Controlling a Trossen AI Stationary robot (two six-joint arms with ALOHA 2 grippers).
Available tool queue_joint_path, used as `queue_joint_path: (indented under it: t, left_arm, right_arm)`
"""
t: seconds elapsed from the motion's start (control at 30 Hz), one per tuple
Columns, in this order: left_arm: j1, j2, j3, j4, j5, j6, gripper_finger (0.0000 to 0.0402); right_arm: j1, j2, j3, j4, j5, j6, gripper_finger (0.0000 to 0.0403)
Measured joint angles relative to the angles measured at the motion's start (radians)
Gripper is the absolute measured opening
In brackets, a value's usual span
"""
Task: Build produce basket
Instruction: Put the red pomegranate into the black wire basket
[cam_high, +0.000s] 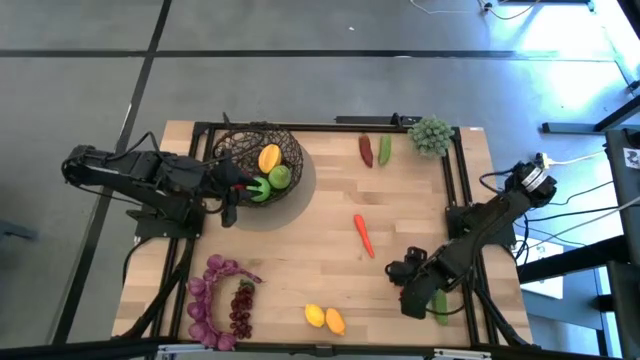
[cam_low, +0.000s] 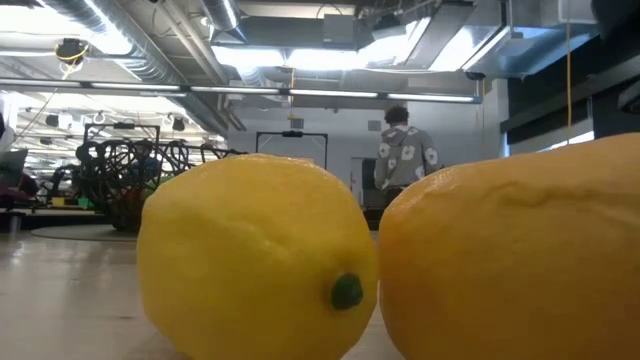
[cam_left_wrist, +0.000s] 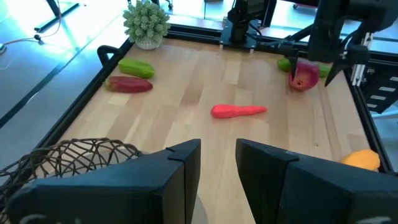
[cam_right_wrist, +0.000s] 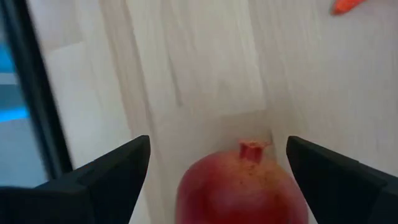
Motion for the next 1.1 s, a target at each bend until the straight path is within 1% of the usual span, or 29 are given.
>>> queue_joint_path:
  t: [0.23,0.47,1.1]
  left_arm:
    - [0.0,0.0,0.0,-0.001,-0.002,0.0,0.0092]
    - [0.0,0.0,0.0,-0.001,-0.003,0.0,0.0092]
    - [0.0,0.0,0.0,-0.001,-0.004,0.0,0.0092]
  right_arm:
    - [-0.027,0.037,0.0,0.003,-0.002,0.001,0.0369]
    - [-0.037,0.04,0.0,0.002,-0.004,0.028,0.0369]
    - [-0.036,0.04,0.0,0.002,-0.011,0.027,0.0369]
